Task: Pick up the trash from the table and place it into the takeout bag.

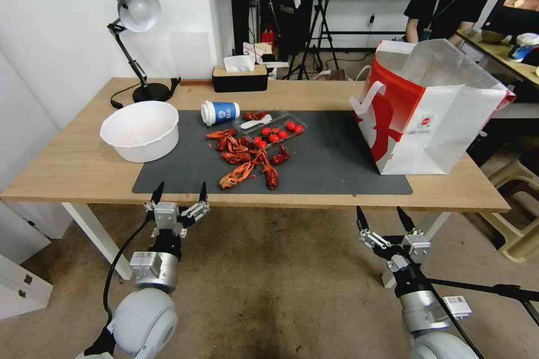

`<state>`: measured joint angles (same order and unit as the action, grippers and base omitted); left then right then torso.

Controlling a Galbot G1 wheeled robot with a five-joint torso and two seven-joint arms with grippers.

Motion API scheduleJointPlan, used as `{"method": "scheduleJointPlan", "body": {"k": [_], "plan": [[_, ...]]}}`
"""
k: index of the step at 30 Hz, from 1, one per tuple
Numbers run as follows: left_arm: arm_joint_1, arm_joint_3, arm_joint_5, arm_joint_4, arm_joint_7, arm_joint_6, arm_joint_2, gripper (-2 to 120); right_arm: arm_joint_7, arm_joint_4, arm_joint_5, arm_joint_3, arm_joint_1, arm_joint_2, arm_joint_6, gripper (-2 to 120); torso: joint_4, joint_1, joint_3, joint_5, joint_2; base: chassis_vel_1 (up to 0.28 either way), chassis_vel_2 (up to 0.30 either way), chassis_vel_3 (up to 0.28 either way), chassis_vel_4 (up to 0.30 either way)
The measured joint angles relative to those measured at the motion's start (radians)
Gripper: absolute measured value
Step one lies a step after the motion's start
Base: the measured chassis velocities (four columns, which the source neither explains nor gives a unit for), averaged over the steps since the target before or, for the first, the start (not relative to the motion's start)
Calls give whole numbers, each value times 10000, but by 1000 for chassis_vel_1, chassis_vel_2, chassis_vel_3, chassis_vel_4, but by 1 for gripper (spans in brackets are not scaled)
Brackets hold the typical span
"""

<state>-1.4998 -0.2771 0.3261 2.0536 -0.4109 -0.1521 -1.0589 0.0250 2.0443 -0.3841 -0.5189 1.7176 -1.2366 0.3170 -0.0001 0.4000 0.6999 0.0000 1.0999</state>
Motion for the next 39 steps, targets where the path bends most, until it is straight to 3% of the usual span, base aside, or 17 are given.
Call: {"method": "scheduleJointPlan", "body": {"k": [12,26,32,39], "plan": [[-563,-201,-291,-261,180,-427,-118,100,0,83,59,-3,12,12,-9,100,1,1,0,-1,0,0,0,0,0],[78,-294,327,-393,369,-525,567,100,0,131,13,13,-38,73,-32,100,-2,0,1,-1,0,0,0,0,0],[947,-286,1201,-563,1026,-358,1333,100,-1,131,0,45,-92,120,-55,100,1,0,1,-1,0,0,0,0,0],[2572,364,1966,-1220,1985,-372,2197,100,4,165,-6,25,-84,128,-69,100,1,1,2,-3,0,0,0,0,0]]}}
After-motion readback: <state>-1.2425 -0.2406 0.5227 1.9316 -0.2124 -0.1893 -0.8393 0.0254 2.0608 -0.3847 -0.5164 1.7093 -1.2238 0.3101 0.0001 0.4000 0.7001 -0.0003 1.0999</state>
